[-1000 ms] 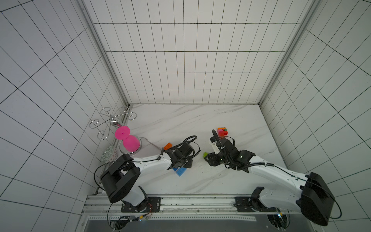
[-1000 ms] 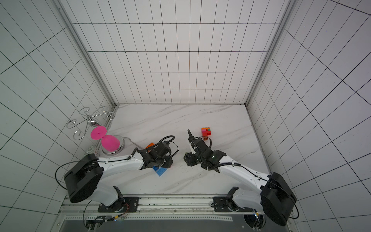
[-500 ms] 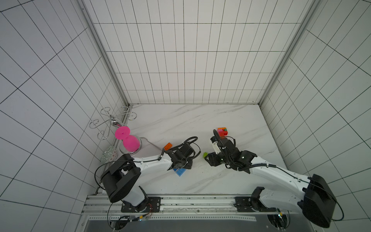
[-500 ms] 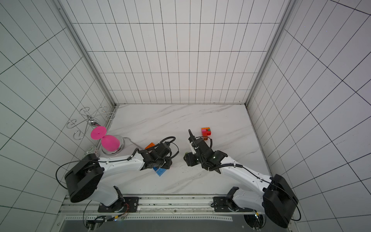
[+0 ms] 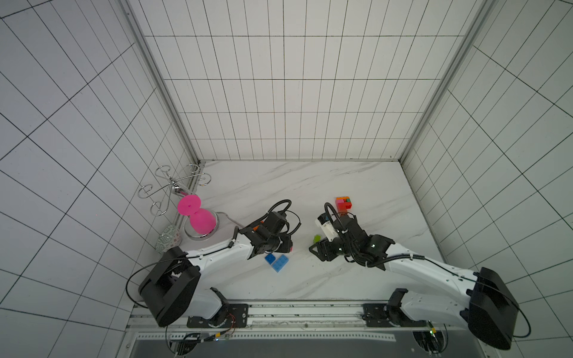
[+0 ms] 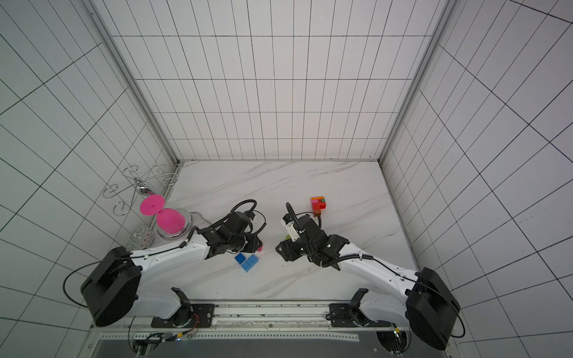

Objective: Assemble the letter p with lego
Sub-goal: Pick up the lego brick from the center of the board.

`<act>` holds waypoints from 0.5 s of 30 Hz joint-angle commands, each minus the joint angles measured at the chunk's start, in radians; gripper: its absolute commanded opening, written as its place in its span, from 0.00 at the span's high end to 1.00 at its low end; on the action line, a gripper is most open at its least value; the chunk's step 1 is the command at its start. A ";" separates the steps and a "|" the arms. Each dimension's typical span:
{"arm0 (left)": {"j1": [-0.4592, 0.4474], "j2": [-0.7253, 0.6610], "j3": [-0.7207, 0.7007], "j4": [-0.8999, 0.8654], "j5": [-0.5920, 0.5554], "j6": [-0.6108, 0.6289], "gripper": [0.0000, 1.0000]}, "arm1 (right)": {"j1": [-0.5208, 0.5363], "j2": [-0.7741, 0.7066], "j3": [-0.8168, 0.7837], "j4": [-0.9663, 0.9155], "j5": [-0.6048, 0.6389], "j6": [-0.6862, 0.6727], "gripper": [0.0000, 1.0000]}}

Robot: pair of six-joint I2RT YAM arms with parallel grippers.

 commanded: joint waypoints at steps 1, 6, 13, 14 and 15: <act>0.032 -0.026 -0.017 0.088 0.268 0.010 0.80 | 0.044 0.006 -0.003 0.044 -0.038 -0.092 0.38; 0.044 -0.046 -0.031 0.140 0.428 -0.023 0.80 | 0.058 0.010 -0.001 0.067 -0.008 -0.170 0.36; 0.045 -0.066 -0.075 0.230 0.554 -0.070 0.79 | 0.060 0.021 -0.023 0.146 -0.068 -0.253 0.34; 0.045 -0.068 -0.083 0.241 0.563 -0.077 0.79 | 0.061 0.019 -0.025 0.155 -0.070 -0.257 0.34; 0.047 -0.071 -0.090 0.251 0.571 -0.083 0.79 | 0.060 0.023 -0.023 0.158 -0.069 -0.259 0.34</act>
